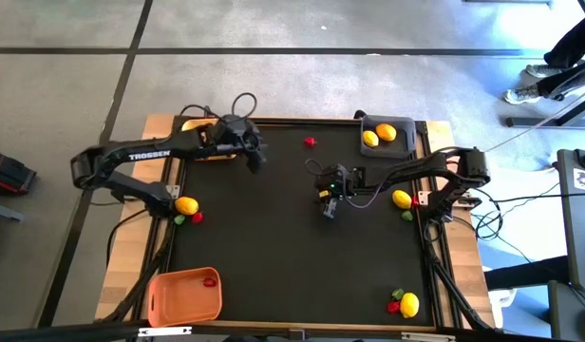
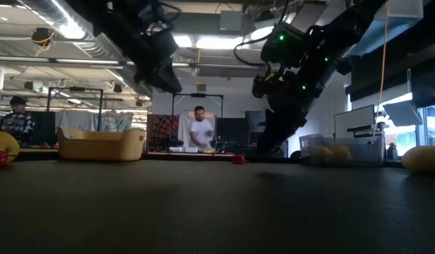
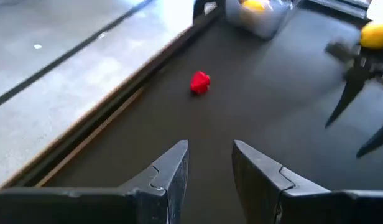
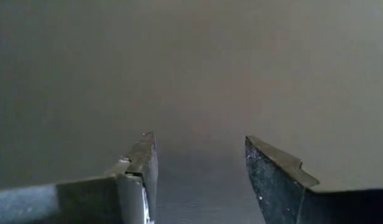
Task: Sort produce into baskets
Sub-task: Put the red bell pepper into the orange bin
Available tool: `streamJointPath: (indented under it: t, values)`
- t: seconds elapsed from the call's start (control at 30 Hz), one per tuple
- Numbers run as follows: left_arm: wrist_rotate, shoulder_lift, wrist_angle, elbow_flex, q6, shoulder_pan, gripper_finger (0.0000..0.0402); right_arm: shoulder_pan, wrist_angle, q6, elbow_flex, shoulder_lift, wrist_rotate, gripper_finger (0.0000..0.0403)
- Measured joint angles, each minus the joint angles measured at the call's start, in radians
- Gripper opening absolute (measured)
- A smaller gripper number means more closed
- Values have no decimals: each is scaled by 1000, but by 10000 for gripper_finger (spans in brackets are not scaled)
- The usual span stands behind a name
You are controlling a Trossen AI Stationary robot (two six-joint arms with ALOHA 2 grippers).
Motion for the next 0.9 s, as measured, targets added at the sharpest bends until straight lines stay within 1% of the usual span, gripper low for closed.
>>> streamJointPath:
  t: [0.2,0.53,0.67,0.77,0.9]
  values:
    - [0,61,0,0,-1,-47,120,-28,-17,-80,1,-53,61,182]
    - [0,162,4,0,-2,-105,120,-191,-12,-240,1,-66,72,182]
    - [0,195,28,0,-2,-116,120,-257,34,-357,1,-62,64,182]
    - [-1,217,53,0,-5,-118,120,-304,95,-420,1,-40,26,182]
    - [-1,235,79,0,-13,-121,120,-358,184,-446,1,-1,-12,182]
